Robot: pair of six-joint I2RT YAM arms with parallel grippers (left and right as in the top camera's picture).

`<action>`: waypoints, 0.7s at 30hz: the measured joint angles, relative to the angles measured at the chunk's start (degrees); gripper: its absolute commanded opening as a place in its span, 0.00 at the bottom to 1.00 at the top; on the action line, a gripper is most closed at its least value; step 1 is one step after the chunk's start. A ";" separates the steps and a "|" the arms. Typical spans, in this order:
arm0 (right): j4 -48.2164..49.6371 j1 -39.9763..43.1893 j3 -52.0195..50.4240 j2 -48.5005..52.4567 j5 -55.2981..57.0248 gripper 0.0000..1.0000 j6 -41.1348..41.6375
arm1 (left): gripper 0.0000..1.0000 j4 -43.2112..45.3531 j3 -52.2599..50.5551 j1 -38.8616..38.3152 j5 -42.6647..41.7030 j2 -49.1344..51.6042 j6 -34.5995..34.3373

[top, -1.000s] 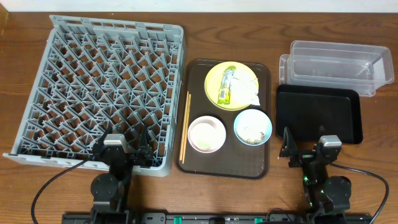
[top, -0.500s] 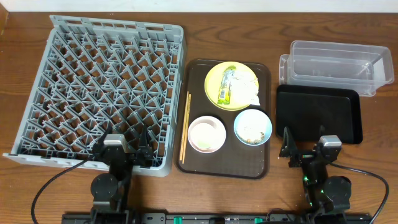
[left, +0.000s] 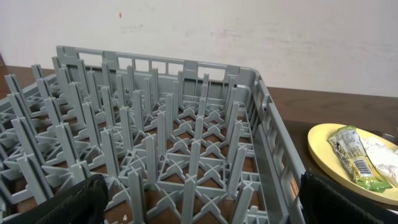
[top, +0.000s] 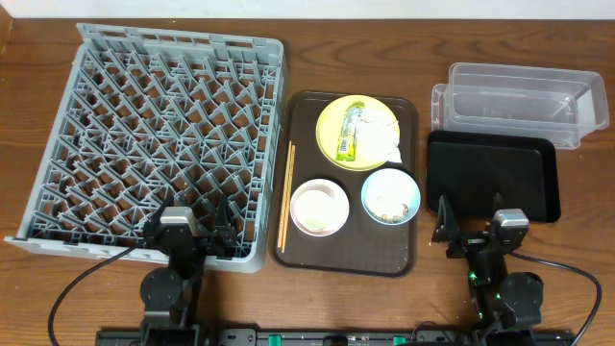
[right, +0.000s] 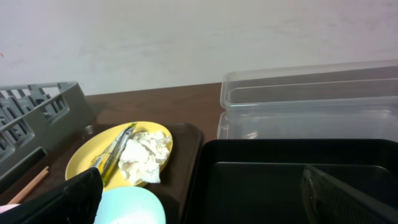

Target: Sort waste into correct bins and load items into the dishwasher

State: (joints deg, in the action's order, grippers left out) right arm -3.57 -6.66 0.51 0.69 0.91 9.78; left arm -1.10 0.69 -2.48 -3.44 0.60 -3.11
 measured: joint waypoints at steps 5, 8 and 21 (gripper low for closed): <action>0.02 0.00 0.00 0.00 -0.02 0.99 1.36 | 0.98 0.00 0.00 0.00 0.00 0.00 -0.02; -0.22 0.00 0.07 0.02 -0.02 0.99 3.08 | 0.98 -0.74 0.46 0.00 0.00 0.07 -1.90; -11.04 0.00 17.33 19.61 -0.90 0.99 3.26 | 0.98 -25.05 21.77 0.00 0.00 16.52 -4.22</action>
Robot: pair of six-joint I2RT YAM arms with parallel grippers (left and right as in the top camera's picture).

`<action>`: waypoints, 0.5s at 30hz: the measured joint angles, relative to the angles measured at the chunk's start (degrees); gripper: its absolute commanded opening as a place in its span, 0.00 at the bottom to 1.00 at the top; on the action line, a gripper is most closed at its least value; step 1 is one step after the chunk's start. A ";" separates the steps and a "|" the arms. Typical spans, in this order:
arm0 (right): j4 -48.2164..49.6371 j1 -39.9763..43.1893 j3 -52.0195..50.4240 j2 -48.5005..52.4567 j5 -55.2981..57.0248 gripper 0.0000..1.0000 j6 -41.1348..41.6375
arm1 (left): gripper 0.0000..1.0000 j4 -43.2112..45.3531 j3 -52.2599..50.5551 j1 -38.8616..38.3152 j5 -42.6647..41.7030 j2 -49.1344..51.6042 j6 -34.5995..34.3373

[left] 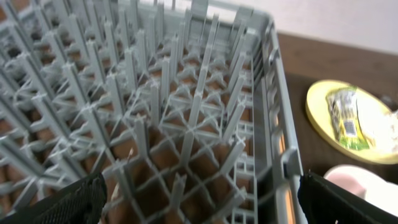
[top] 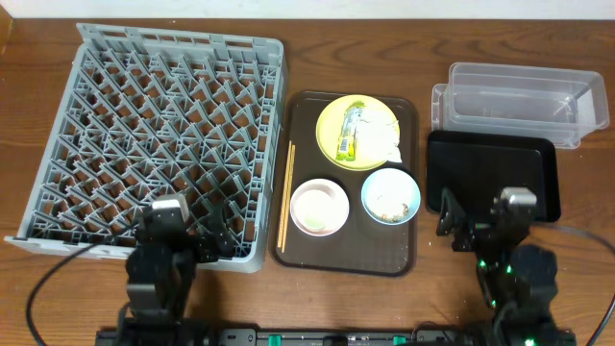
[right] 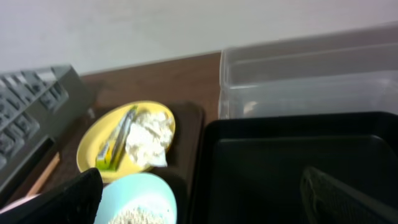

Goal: Sort waste into correct bins and load items into the dishwasher
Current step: 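Reach the right gripper to the yellow plate and grasp the wrapper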

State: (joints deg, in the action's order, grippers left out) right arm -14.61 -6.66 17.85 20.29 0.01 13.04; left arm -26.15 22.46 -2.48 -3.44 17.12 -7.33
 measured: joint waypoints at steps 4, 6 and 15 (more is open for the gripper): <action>-6.10 0.00 10.43 12.04 -2.29 0.99 -1.64 | 0.98 -9.44 8.85 0.00 -0.02 8.44 -0.15; -10.14 0.00 16.35 18.47 -3.72 0.99 -2.54 | 0.98 -14.01 12.87 0.00 -0.04 12.83 -0.15; -29.92 -1.27 46.99 47.82 -12.87 0.99 -10.99 | 0.98 -29.51 26.97 0.00 -0.04 25.59 -0.15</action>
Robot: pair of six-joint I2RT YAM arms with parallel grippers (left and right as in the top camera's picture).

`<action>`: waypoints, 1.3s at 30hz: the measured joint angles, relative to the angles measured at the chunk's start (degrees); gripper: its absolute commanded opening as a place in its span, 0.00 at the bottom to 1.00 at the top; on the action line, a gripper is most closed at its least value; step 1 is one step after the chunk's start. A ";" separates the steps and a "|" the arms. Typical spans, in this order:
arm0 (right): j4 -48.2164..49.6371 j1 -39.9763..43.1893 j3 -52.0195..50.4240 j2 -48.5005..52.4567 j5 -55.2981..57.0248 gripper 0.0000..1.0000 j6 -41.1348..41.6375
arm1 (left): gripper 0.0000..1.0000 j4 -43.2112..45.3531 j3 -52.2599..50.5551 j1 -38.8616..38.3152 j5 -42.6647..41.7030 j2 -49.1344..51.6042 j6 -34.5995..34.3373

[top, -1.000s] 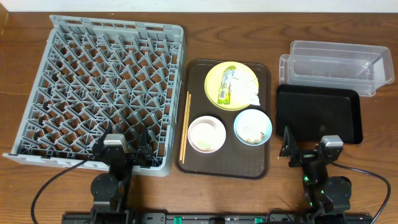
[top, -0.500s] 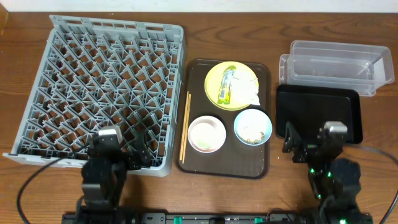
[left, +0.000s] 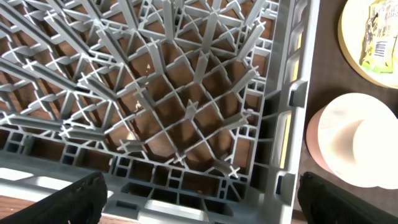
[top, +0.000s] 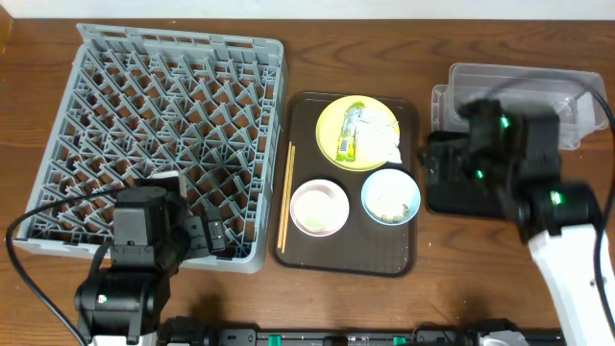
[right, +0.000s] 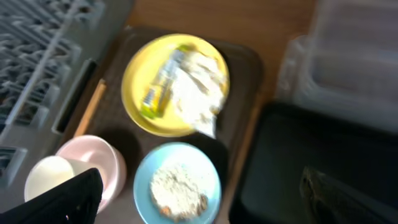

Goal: Sort waste into correct bins and load items into the dishwasher
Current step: 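Reach the right gripper to the yellow plate and grasp the wrapper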

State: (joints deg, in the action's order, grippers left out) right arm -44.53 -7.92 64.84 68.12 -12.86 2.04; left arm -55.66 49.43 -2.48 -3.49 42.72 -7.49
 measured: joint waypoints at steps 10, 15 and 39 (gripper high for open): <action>14.05 -3.48 6.93 11.54 -10.08 0.89 0.44 | 0.98 -0.57 0.02 0.00 0.00 0.31 -0.02; 16.22 -12.04 7.32 16.76 -2.51 0.82 4.11 | 0.98 -0.59 0.02 0.00 0.00 0.31 -0.02; 22.62 -24.13 7.37 44.39 15.93 0.52 27.69 | 0.98 -0.79 0.02 0.00 0.00 0.31 -0.02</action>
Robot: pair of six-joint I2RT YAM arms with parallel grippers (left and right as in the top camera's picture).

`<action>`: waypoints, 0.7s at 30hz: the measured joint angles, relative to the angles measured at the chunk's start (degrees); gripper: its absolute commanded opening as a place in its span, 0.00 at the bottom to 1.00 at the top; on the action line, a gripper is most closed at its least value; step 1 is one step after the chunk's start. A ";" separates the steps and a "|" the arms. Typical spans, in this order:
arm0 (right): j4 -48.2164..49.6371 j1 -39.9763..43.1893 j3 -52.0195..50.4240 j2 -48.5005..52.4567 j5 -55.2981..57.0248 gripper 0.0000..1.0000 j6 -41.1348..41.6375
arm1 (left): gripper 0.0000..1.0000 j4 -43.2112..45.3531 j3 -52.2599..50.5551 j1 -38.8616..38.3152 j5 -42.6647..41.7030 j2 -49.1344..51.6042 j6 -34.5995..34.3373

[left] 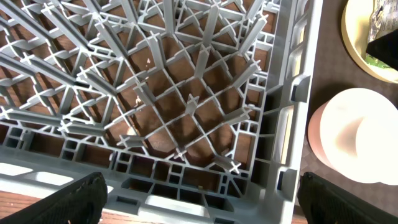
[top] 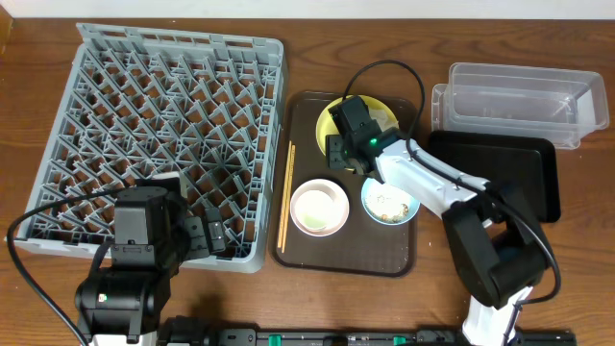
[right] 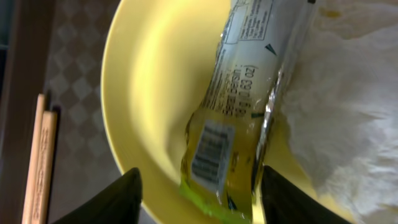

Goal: Sort waste into correct bins and load items into the dishwasher
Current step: 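Reach the right gripper to the yellow plate and grasp the wrapper, then carry the wrapper with the right gripper and drop it in the clear bin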

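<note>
A green snack wrapper lies on the yellow plate beside a crumpled white napkin. My right gripper is open low over the plate, one finger on each side of the wrapper's near end. From overhead the right gripper covers most of the yellow plate. My left gripper hangs open over the near right corner of the grey dish rack. Nothing sits between its fingers in the left wrist view, only the rack.
On the brown tray are a pink bowl with a white cup, a blue bowl with food scraps and chopsticks. A black bin and a clear bin stand at the right.
My right gripper was above the black bin's left side. Now it is low over the yellow plate, open around the green wrapper. The left arm has hardly moved.
Both arms first sat low at the table's near edge, grippers open. Then they were slightly raised. Then the left looked down on the rack's near corner and the right was up over the black bin. Now the right straddles the wrapper.
</note>
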State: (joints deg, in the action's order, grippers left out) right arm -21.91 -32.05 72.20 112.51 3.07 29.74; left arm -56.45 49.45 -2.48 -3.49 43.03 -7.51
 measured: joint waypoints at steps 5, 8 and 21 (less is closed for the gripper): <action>0.96 0.00 0.00 2.34 0.44 0.30 2.32 | 0.98 0.00 0.00 0.00 0.00 0.00 0.00; 1.07 0.00 0.00 2.40 0.59 0.09 2.99 | 0.98 0.00 0.00 0.00 0.00 0.00 0.00; 0.28 2.01 0.00 -6.05 1.11 0.01 3.10 | 0.98 0.02 0.00 0.00 0.00 0.00 0.00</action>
State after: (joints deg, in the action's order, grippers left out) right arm -21.63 -30.04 72.20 106.45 4.19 32.84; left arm -56.42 49.45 -2.48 -3.49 43.03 -7.51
